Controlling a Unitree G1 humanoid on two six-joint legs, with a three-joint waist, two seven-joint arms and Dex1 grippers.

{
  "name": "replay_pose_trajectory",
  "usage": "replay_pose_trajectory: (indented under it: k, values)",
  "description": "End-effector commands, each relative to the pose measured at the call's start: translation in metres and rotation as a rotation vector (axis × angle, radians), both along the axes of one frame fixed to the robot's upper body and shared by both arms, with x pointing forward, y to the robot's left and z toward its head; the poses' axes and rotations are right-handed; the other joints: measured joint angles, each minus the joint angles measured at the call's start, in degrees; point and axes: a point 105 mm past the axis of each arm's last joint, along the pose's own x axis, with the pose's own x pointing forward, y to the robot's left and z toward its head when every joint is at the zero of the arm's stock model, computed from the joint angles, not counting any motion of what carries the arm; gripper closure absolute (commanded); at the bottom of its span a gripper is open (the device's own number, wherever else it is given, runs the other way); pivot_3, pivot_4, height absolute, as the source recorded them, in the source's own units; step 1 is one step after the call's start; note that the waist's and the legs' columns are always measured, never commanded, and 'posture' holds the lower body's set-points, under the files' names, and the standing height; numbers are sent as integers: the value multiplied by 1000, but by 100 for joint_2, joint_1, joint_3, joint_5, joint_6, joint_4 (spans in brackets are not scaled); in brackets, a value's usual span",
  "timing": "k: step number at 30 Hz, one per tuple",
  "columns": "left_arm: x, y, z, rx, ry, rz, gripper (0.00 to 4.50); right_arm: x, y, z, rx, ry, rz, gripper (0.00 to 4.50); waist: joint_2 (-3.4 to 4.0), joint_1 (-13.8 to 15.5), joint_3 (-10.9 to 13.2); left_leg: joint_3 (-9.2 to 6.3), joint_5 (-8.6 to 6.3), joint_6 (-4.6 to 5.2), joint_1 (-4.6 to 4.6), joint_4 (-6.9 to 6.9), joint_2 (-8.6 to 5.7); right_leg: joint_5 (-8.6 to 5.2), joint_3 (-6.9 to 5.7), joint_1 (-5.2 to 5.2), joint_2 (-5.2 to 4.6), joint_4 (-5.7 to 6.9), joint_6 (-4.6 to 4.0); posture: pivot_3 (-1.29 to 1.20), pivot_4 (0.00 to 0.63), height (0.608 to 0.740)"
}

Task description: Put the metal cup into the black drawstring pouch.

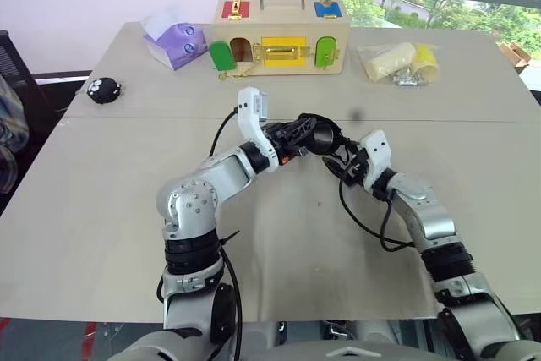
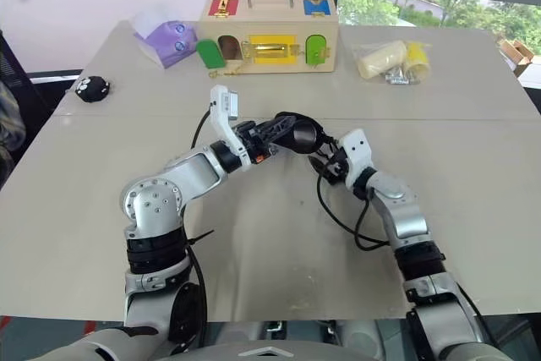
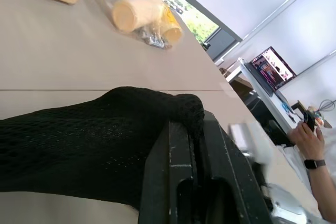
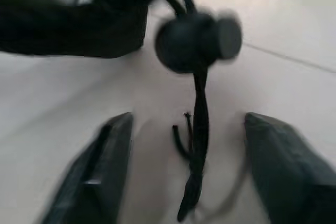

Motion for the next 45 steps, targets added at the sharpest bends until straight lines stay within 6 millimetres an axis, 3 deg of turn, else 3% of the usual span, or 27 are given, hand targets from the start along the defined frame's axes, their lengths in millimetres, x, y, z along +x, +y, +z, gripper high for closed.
replay_pose_trajectory:
  k: [1,2,6,10,12,15,19,20,21,26,30,35,40,45]
  values:
    - [-5,-1,13,-23,-52,-5,4500,2,-13,11,-51,-73,-31,3027,0,-10,0,1,0,0,0,0,-1,0,1,0,-1,0,0,0,150,740]
    - [-5,-1,12,-26,-42,-2,4500,1,-16,11,-96,-92,-28,3464,0,-14,0,1,0,0,0,0,-1,0,1,0,-1,-1,1,0,150,740]
    - [-4,1,12,-45,-24,14,4500,-1,-25,47,-194,-228,-57,4408,2,-17,1,-1,0,0,0,-1,0,0,0,-2,0,3,0,0,150,740]
    - [-17,-2,24,-178,-62,-80,4500,5,-31,128,-259,-494,-107,4408,12,-63,7,3,0,-1,6,-1,3,0,6,-4,4,9,0,0,150,740]
    - [-19,-1,33,-252,-84,-103,4500,4,-26,156,-230,-562,-98,4408,11,-48,7,4,1,-1,6,0,3,0,7,-6,4,12,0,0,150,740]
    - [-25,1,47,-283,-165,-143,3715,-3,-9,183,-207,-622,-32,4500,10,-28,6,0,1,-2,6,-3,5,-1,5,-6,8,8,-1,0,150,740]
    - [-32,-5,45,-166,-228,-195,1746,-16,13,190,-236,-656,79,4500,9,-13,6,2,1,-2,-1,-5,2,-1,1,-2,6,-8,0,0,150,740]
    - [-32,-6,45,-140,-244,-194,1500,-17,16,190,-238,-656,93,4500,9,-13,6,3,1,-1,-3,-4,0,0,2,-2,4,-9,0,0,150,740]
    - [-33,-8,46,-125,-262,-209,892,-19,19,190,-239,-657,108,4500,9,-10,5,4,1,-1,-5,-4,-1,0,2,-2,3,-11,0,0,150,740]
    - [-36,-16,55,-1,-407,-233,892,-27,32,193,-229,-669,170,4500,9,-22,6,3,1,-1,0,-3,-2,0,1,-2,3,-2,0,0,150,740]
    - [-30,-17,50,104,-457,-215,892,-29,37,203,-204,-689,180,4500,10,-26,6,2,1,-1,3,-4,1,0,1,-3,6,3,0,0,150,740]
    - [-23,-3,44,210,-499,-171,892,-17,20,230,-156,-746,31,4500,11,-33,7,3,1,-1,0,-7,1,0,1,-7,5,-1,-1,0,150,740]
    - [-26,-2,65,216,-673,-165,892,-16,19,232,-137,-738,23,4500,11,-21,7,5,1,-1,-6,-8,0,0,-1,-8,1,-8,0,0,150,740]
    - [-23,-8,75,191,-717,-184,892,-19,30,222,-145,-714,52,4500,11,-18,7,5,1,-1,-5,-8,0,0,-3,-9,2,-4,0,0,150,740]
